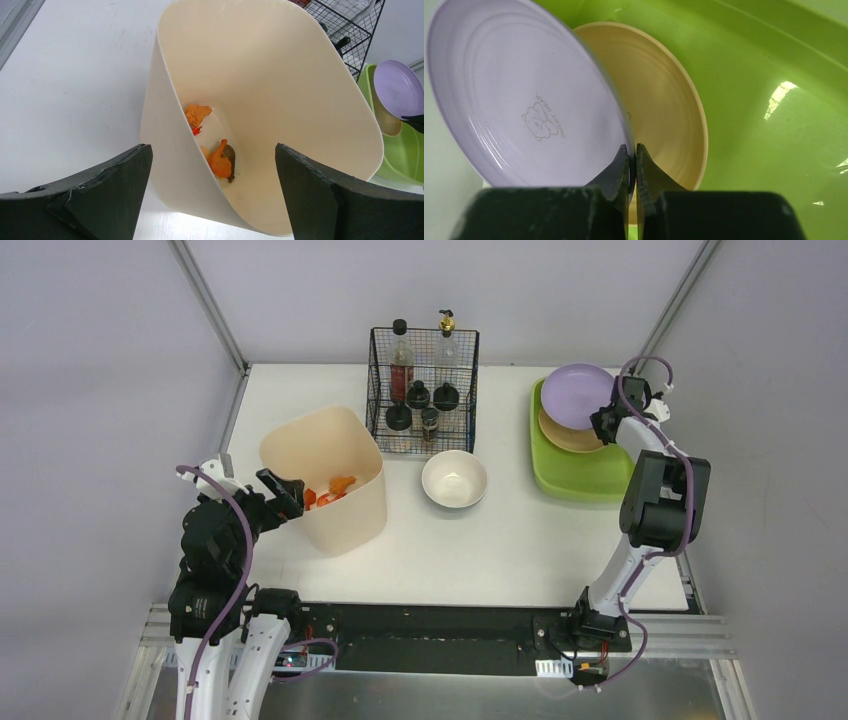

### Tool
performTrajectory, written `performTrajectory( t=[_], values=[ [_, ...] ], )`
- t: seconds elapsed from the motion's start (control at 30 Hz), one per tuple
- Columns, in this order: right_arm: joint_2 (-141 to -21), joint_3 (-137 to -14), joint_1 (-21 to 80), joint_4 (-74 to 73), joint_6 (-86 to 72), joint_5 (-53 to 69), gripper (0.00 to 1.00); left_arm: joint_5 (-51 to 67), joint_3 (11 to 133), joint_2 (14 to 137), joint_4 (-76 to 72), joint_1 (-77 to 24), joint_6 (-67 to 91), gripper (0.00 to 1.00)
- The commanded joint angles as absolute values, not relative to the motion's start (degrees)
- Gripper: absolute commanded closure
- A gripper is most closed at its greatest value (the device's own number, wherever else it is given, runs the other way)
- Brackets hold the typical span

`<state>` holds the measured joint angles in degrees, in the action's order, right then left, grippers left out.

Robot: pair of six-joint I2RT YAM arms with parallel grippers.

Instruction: Clear the kitchen counter

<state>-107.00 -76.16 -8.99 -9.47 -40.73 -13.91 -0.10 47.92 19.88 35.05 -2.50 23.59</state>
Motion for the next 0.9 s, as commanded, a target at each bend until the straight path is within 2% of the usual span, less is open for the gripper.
performTrajectory(
  t=[0.0, 0.33, 0.7, 0.8, 0.87],
  values=[
    [-108.07, -75.13, -9.69, -8.60, -43.07, -11.94, 1.00, 1.07, 48.21, 20.53, 34.01, -1.90, 24.26, 0.03],
    [-105.18, -68.62, -9.75, -4.35, -45.24, -10.95, 1.00, 1.10, 48.16, 20.39, 34.01, -1.89, 24.26, 0.03],
    [-104.29, -68.05, -9.71, -5.14, -44.78, -10.88, 0.99, 1.16, 48.09, 20.30, 34.01, -1.92, 24.35, 0.03],
    [-103.46, -68.31, -9.76, -6.37, -44.84, -10.71, 0.67, 1.21, 48.15, 20.19, 34.02, -1.88, 24.35, 0.03],
    [-102.04, -68.02, -9.68, -6.65, -44.68, -10.83, 0.53, 1.17, 48.10, 20.18, 34.02, -1.93, 24.36, 0.03]
  ],
)
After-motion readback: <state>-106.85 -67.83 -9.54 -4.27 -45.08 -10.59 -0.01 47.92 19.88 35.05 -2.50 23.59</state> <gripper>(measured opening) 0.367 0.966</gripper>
